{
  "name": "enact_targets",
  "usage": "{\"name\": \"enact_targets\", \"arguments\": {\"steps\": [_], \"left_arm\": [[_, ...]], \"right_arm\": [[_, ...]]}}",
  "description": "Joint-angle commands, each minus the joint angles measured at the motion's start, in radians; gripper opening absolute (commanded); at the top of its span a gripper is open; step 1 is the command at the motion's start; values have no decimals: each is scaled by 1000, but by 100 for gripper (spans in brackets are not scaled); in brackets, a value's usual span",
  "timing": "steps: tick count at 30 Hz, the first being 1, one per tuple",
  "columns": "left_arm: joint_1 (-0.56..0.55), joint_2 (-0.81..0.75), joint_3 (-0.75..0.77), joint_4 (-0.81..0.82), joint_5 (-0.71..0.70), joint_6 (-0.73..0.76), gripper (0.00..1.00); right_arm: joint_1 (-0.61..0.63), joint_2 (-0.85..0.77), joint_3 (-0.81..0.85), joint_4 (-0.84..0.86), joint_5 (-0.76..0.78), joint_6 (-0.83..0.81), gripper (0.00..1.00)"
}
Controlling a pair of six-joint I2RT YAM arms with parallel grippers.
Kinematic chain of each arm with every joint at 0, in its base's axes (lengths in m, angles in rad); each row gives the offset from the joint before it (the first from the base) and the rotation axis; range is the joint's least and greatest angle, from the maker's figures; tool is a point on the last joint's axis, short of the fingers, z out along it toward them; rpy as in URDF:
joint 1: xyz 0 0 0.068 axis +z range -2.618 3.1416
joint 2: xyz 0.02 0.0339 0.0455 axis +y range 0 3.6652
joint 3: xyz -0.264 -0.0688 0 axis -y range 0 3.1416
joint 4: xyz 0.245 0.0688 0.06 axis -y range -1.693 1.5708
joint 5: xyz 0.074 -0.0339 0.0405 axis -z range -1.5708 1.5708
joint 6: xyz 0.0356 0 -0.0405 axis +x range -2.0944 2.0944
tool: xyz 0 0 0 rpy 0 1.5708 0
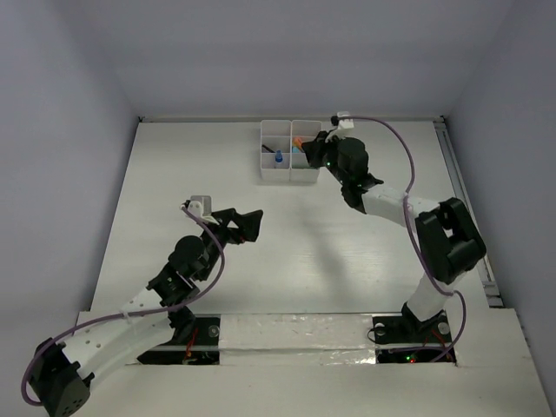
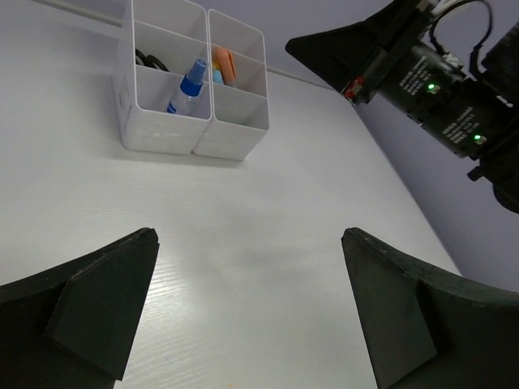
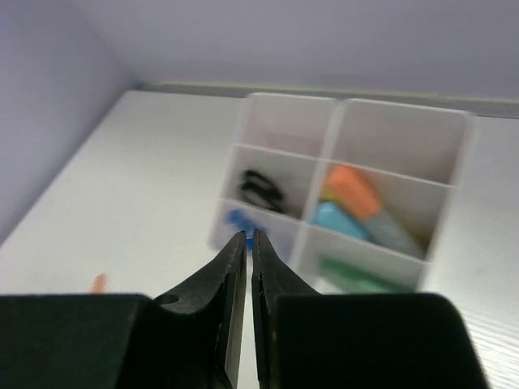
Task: Sort the stationery into containers
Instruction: Pick up the pen from the center of the board.
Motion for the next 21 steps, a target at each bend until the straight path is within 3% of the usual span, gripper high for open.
{"name": "enact_targets", "arguments": {"steps": [1,5,8,11,18,21], "left_arm": [[2,-15,62,-20,-1,-48,96],[2,-56,122,-112,-52,-94,97],[2,-101,172,-193,-114,-114,97],[11,-145,209,-259,-190,-119,98],[11,-143,270,-373,-305,-122,98],[20,-81,306,-368,-274,-111,99]], "right_arm": [[119,-42,-19,-94,-147,32,13],[238,-5,-30,-145,-197,67,21],[300,73,22,-176,-226,87,31],[366,136,82,-194,-234,101,49],[469,346,278,-370,-113,9,78],[499,403,385,-479,-26,-63,80]]}}
